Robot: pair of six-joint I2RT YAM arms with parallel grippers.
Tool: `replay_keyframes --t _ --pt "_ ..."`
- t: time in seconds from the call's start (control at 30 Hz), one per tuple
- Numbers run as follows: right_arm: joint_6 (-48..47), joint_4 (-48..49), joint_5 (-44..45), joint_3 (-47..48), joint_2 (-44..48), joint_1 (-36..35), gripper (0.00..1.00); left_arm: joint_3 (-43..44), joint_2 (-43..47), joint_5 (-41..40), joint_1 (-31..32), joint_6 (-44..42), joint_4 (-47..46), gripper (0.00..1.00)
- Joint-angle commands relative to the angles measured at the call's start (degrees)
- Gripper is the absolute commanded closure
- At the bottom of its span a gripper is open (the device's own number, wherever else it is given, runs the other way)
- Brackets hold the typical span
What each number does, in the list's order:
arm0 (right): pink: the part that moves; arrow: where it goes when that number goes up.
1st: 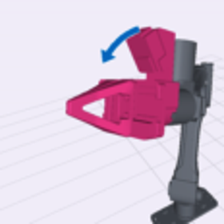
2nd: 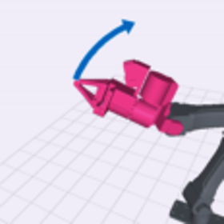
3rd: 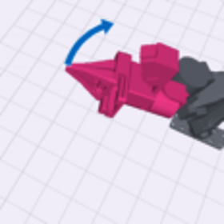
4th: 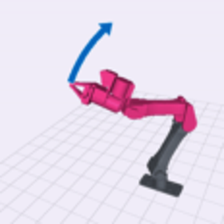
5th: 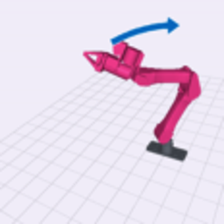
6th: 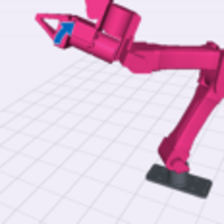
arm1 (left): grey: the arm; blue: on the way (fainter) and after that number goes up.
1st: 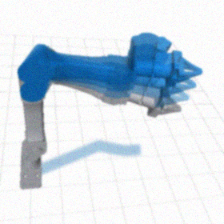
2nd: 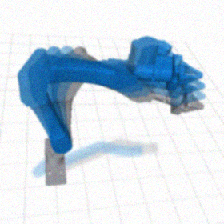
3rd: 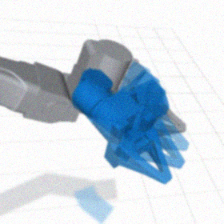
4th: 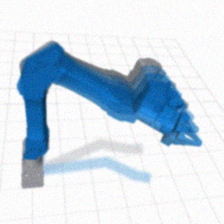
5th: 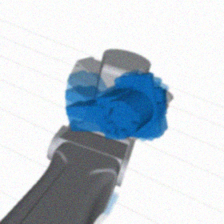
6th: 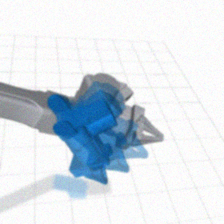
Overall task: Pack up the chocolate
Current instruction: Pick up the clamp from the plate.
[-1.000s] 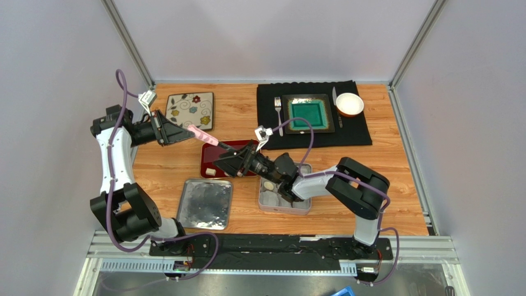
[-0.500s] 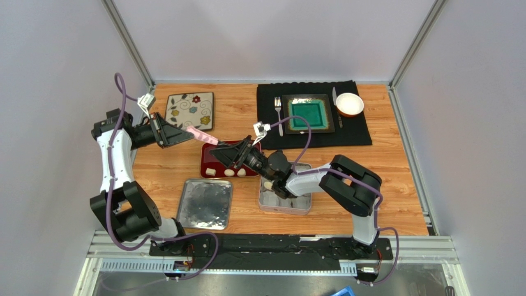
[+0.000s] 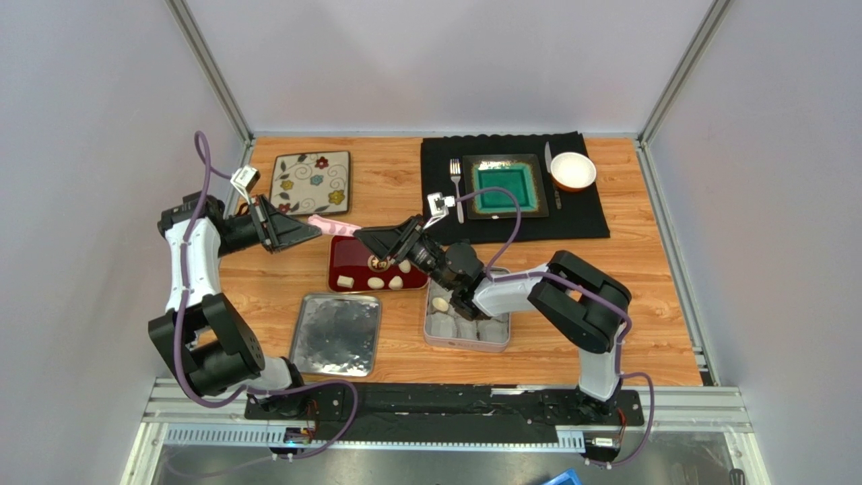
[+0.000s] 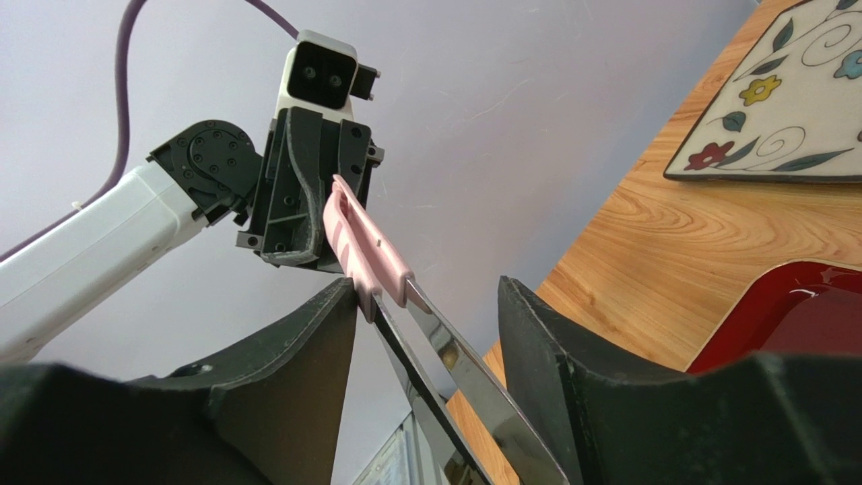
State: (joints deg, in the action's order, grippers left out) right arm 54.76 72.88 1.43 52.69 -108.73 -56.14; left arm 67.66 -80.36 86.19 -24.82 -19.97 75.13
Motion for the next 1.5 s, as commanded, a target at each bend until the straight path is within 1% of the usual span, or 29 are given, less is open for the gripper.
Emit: replay_keyframes --t 0.0,0.3,0.63,0.87,1.07,1.17,1.2,1.3,1.33,1.4,1.43,1.47 --pt "0.9 13.7 -2.4 1.3 4.2 -0.6 0.46 -1.8 1.6 15.0 1.2 -1.9 10.3 0.97" --pt "1.2 13.6 -4.9 0.1 5.5 -0.5 0.57 -2.6 1.8 15.0 1.2 -2.2 10.3 0.97" --pt "-0.4 13.5 -8.2 -0.6 6.9 -0.5 0.65 -3.6 1.9 15.0 1.0 -1.8 10.2 0.97" --pt "-1.4 13.5 -12.7 -1.0 7.7 -0.6 0.66 -3.4 2.1 15.0 1.0 -2.8 10.2 0.96" --pt "-1.2 13.4 -13.2 -0.7 7.3 -0.8 0.65 -3.8 2.6 14.9 1.1 -2.9 10.1 0.96" --pt "-1.1 13.3 -12.8 -1.0 7.5 -0.8 0.67 -4.1 2.9 15.0 1.1 -3.2 10.1 0.96" --pt "-1.2 13.4 -12.6 -1.0 7.6 -0.8 0.69 -4.1 3.1 15.0 1.1 -3.3 10.0 0.96" --pt "-1.1 13.4 -11.5 -1.6 8.2 -0.9 0.74 -4.7 3.3 14.9 1.1 -4.2 10.0 0.91" --pt "-1.1 13.4 -11.4 -1.8 8.4 -0.8 0.75 -4.8 3.1 14.8 1.0 -4.4 9.9 0.87" --pt "-1.3 13.4 -11.0 -2.4 9.3 -0.7 0.77 -5.3 3.0 14.9 1.1 -4.9 9.9 0.84" --pt "-1.9 13.3 -10.8 -2.7 9.8 -0.7 0.78 -5.4 3.0 14.9 1.0 -5.1 9.9 0.78" --pt "-2.3 13.3 -10.3 -3.1 10.3 -0.7 0.79 -5.7 2.9 14.9 1.0 -5.3 9.9 0.77"
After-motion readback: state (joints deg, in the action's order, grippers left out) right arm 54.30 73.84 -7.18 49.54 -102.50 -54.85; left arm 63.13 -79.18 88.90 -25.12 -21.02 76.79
